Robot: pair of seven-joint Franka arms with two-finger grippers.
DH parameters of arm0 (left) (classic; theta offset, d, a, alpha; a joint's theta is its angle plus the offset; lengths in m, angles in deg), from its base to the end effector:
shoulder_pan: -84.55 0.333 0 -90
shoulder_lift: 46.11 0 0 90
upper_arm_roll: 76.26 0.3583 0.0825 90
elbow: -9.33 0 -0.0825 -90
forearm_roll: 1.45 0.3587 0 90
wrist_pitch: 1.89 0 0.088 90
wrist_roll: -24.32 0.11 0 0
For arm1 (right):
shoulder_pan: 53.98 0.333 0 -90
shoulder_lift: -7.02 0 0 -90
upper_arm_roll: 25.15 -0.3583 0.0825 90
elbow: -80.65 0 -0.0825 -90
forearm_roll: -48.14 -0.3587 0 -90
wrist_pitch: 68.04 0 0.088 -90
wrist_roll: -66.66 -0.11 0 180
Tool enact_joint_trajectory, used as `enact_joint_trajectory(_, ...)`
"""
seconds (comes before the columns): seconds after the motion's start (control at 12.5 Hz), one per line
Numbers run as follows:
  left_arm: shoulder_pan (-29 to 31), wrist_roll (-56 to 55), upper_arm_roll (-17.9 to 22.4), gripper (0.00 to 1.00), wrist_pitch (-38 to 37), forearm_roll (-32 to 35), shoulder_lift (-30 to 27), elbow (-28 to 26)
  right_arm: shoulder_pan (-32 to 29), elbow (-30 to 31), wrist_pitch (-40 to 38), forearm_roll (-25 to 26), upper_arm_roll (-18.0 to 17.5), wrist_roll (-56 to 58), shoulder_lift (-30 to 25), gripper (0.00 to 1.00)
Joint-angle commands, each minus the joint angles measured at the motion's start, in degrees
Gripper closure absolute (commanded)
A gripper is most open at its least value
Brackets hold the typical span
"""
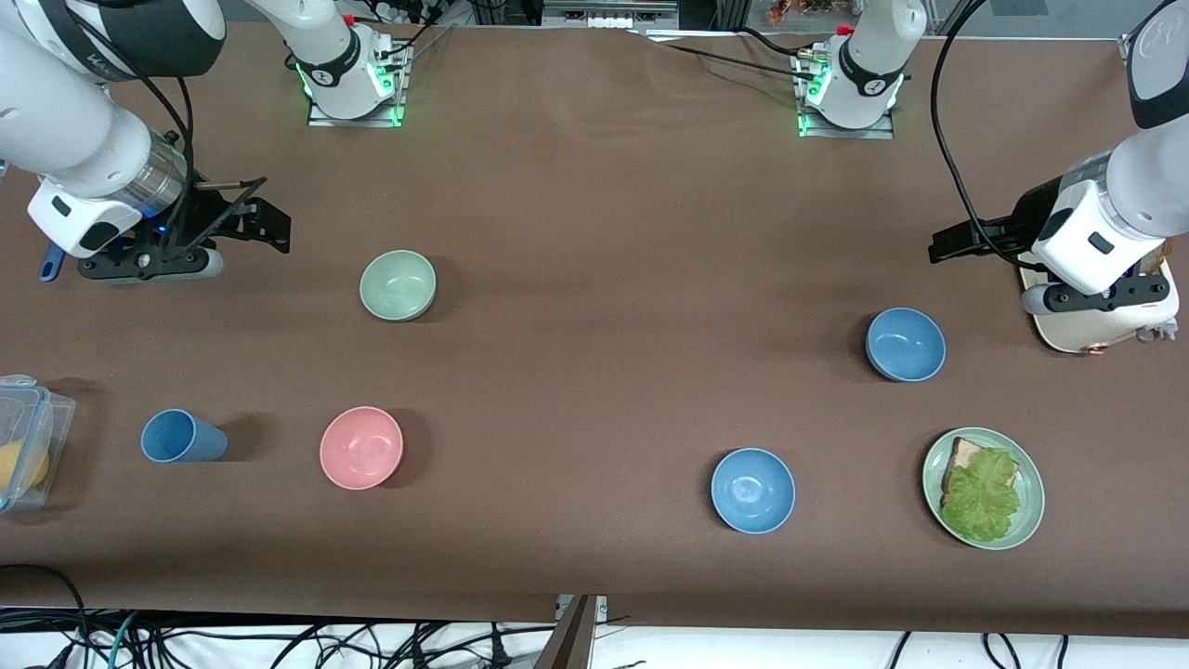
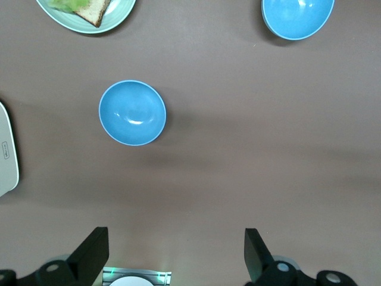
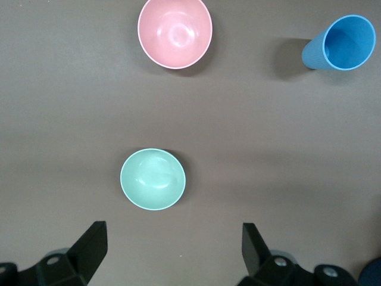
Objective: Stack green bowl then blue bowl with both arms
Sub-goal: 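Reach the right gripper to the pale green bowl and grasp its rim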
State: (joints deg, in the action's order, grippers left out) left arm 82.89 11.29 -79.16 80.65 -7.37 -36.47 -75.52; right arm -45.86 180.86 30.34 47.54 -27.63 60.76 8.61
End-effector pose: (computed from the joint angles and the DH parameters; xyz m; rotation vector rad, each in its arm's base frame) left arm 0.5661 -0.0549 0.6016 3.0359 0.2204 -0.3407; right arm 0.5323 0.1003 0.5812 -3.1348 -0.1258 0.0952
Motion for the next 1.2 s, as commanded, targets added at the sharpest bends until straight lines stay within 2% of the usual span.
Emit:
enact_joint_trajectory(0.0,0.3,1.2,0.1,0.00,-0.4,-1.4,0.9,1.8,-0.1,2.6,1.4,-0.3,-0.5,0.5,-2.4,0.00)
enact_joint_trajectory(0.16,0.3,1.2,0.0,0.00,-0.4,-1.3,0.9,1.7,-0.1,4.3,1.6,-0.3,-0.5,0.5,-2.5,0.00)
enact_joint_trajectory(0.24,0.3,1.2,0.1,0.00,-0.4,-1.3,0.9,1.7,-0.1,7.6,4.0,-0.3,-0.6,0.5,-3.3,0.00)
enact_joint_trajectory(0.4,0.3,1.2,0.0,0.00,-0.4,-1.3,0.9,1.7,-0.1,18.0,12.6,-0.3,-0.9,0.5,-6.4,0.00)
enact_joint_trajectory(0.64,0.3,1.2,0.0,0.00,-0.4,-1.3,0.9,1.7,0.0,31.0,22.2,-0.4,-1.0,0.3,-7.0,0.00)
enact_joint_trajectory(0.8,0.3,1.3,0.0,0.00,-0.3,-0.9,0.7,1.7,0.0,38.1,32.6,-0.4,-1.0,0.2,-5.0,0.00)
enact_joint_trajectory(1.12,0.2,1.5,-0.2,0.00,-0.3,-0.3,0.5,1.8,0.1,43.8,49.1,-0.4,-1.4,-0.4,4.4,0.01)
